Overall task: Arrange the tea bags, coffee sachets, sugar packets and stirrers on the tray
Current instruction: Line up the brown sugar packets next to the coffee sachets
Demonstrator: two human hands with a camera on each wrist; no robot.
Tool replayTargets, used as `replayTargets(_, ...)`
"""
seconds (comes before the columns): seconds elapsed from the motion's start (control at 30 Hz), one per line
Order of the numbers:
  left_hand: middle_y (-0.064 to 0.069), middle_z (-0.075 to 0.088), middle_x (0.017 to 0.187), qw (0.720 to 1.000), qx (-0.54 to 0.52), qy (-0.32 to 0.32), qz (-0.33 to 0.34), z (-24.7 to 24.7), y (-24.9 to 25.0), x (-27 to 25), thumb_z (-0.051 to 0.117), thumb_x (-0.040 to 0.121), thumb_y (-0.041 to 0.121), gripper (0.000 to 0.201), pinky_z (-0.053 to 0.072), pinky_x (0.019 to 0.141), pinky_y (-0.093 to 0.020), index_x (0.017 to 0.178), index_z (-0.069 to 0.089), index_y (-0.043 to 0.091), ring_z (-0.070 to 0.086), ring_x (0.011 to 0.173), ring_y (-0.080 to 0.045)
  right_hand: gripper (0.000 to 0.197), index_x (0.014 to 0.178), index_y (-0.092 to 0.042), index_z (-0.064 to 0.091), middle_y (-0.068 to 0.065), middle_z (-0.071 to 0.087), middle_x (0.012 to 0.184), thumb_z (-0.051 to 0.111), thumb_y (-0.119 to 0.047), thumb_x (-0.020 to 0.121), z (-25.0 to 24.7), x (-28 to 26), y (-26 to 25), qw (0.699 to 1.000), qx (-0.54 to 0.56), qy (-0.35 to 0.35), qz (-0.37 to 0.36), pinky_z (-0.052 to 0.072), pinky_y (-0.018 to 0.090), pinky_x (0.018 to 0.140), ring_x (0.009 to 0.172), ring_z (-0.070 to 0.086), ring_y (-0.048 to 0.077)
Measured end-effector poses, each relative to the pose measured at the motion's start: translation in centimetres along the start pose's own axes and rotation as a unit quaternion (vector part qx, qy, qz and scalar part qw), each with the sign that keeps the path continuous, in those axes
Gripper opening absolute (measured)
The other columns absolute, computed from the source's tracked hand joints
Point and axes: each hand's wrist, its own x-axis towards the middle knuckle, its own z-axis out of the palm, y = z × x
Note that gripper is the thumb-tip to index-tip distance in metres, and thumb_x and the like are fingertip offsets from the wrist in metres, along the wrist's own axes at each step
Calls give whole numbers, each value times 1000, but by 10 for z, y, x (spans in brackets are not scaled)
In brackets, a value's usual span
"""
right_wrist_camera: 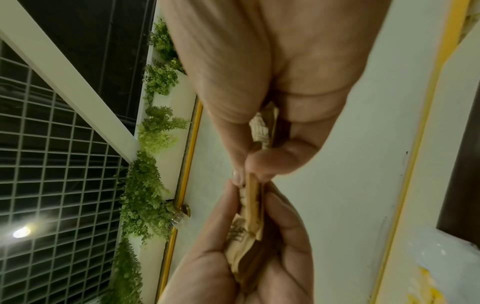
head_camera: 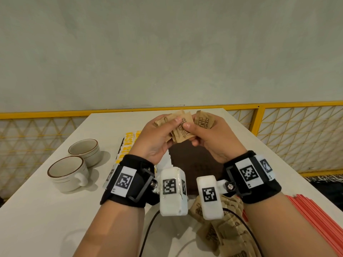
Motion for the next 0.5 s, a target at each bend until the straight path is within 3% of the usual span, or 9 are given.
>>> replayTargets(0.1, -12, 70, 86, 995, -19, -10, -95, -2, 4, 0, 47, 91, 53, 50, 57, 56, -27, 105, 66, 8, 68, 74, -20, 11, 95, -3, 65, 7, 64, 73, 65, -11, 87, -5, 0, -4, 999, -32, 12, -34, 42, 19, 45, 53, 48, 11)
replayTargets(0.17, -13, 69, 81, 989, -26, -18, -145, -4, 3, -1, 41, 87, 64, 66, 56, 50, -25, 105, 65, 6, 68, 63, -19, 15, 99, -1, 67, 16, 63, 77, 63, -12, 89, -14, 0, -8, 995, -80, -8, -50, 40, 20, 46, 56, 46, 15)
replayTargets(0.23, -14, 70, 79, 982, -16, -46, -181, -4, -2, -1, 36, 87, 67, 70, 56, 49, -25, 103, 65, 5, 69, 60, -21, 12, 96, -5, 70, 23, 63, 76, 65, -12, 88, -20, -2, -12, 987, -142, -39, -66, 39, 22, 47, 58, 46, 22)
replayTargets(0.33, -19, 71, 85, 964, -23, -121, -236, 2, -10, -3, 30, 82, 74, 81, 58, 51, -28, 102, 66, 4, 71, 65, -27, 8, 92, -15, 73, 2, 70, 72, 68, -15, 86, -21, -3, -14, 958, -263, -78, -78, 44, 18, 54, 58, 57, 10)
replayTargets(0.4, -20, 70, 89, 954, -42, -156, -255, 5, -14, -4, 32, 70, 78, 90, 59, 55, -29, 100, 67, 1, 72, 70, -27, 9, 92, -18, 74, -4, 72, 74, 69, -17, 85, -21, -3, -13, 944, -310, -87, -68, 47, 13, 60, 63, 61, 0)
replayTargets(0.47, -18, 70, 88, 954, -53, -163, -246, 6, -17, -5, 41, 66, 72, 83, 59, 56, -27, 98, 67, 0, 72, 71, -23, 8, 92, -19, 74, -5, 72, 78, 69, -18, 86, -22, -2, -11, 937, -337, -73, -60, 47, 13, 64, 67, 62, -2)
replayTargets(0.5, -16, 71, 85, 958, -60, -155, -233, 7, -19, -5, 47, 69, 64, 70, 58, 55, -25, 96, 66, 1, 71, 70, -21, 8, 92, -20, 74, -5, 72, 79, 68, -19, 86, -22, -2, -10, 932, -351, -62, -59, 47, 14, 66, 69, 62, -1)
